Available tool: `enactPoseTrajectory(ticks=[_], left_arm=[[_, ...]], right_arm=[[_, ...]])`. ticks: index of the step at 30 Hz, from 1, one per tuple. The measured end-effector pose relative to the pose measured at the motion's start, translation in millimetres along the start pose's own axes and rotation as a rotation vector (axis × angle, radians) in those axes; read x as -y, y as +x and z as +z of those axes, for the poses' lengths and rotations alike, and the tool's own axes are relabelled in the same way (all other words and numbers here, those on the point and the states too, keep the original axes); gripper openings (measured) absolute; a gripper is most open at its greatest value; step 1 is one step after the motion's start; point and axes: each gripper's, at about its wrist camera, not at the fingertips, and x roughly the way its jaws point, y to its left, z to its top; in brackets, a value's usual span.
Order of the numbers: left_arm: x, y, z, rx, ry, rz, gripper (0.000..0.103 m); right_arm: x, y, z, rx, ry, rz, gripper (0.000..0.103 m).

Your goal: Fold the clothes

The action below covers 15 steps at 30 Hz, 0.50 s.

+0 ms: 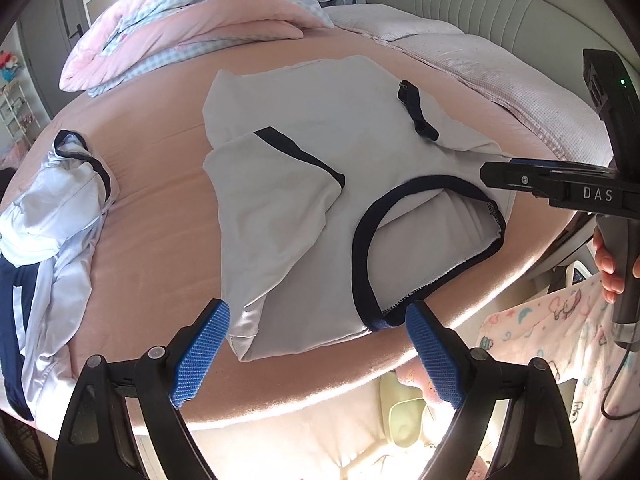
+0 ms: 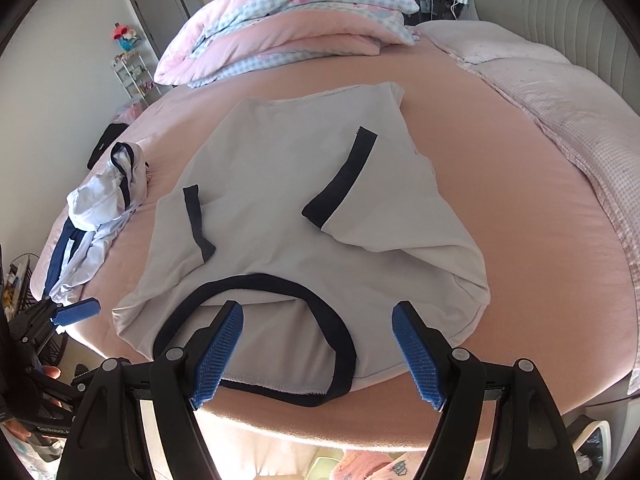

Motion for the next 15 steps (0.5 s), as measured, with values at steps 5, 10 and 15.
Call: enactPoseTrajectory(ticks=[5, 10, 15], left_arm=[[5, 6, -3, -0.009, 0.093, 0.079, 0.090], [1, 10, -9, -0.022, 0.139, 0.113, 0.090], [8, 13, -16, -0.018, 0.233, 0.160, 0.090]], right_arm=[[-7, -16, 8, 0.011, -0.112, -0.044, 0.077], [-21, -21, 4, -0.001, -0.329, -0.140, 0.077], [-21, -19, -14, -0.017, -0.451, -0.194, 0.077]])
